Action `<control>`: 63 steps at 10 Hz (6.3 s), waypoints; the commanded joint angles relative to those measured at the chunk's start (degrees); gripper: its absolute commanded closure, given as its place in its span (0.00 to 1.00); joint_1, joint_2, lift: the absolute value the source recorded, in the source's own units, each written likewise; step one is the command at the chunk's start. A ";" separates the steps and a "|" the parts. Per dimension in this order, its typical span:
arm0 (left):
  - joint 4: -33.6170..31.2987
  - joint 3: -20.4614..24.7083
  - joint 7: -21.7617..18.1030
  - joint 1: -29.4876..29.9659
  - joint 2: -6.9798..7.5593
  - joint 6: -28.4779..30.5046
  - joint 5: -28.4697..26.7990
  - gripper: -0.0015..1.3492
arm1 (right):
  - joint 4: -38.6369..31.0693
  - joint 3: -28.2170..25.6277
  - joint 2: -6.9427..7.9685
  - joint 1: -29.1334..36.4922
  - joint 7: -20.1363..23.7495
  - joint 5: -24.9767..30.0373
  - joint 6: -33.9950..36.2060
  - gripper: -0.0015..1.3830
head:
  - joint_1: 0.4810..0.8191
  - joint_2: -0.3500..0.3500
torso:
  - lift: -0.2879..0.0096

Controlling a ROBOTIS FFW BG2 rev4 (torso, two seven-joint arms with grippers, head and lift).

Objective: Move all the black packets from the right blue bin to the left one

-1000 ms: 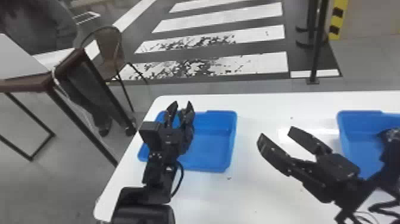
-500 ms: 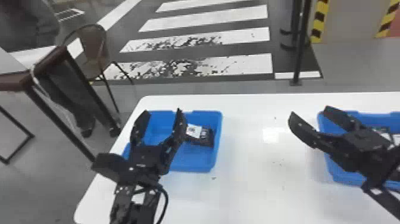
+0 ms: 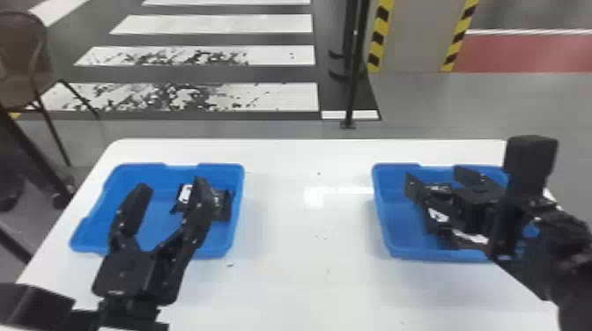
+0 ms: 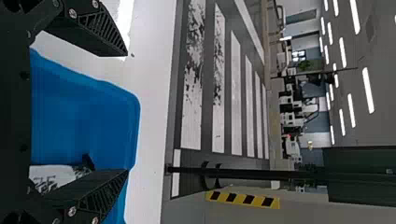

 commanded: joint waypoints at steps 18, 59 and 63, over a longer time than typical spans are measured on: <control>-0.04 0.82 0.49 0.02 -0.51 -1.16 -0.21 0.17 | 19.68 2.74 0.79 -13.00 -2.46 10.13 14.18 0.72 | 0.63 0.36 | 0.50; -1.31 -4.44 -4.69 -6.59 2.31 14.59 7.11 0.87 | 13.92 36.22 -5.45 -10.33 16.00 -37.52 -25.48 0.06 | 0.63 0.92 | 0.50; -1.31 -2.27 -4.25 -5.88 1.43 12.34 6.76 0.87 | 14.20 35.30 -5.36 -8.50 16.00 -38.43 -26.18 0.14 | 0.63 0.95 | 0.50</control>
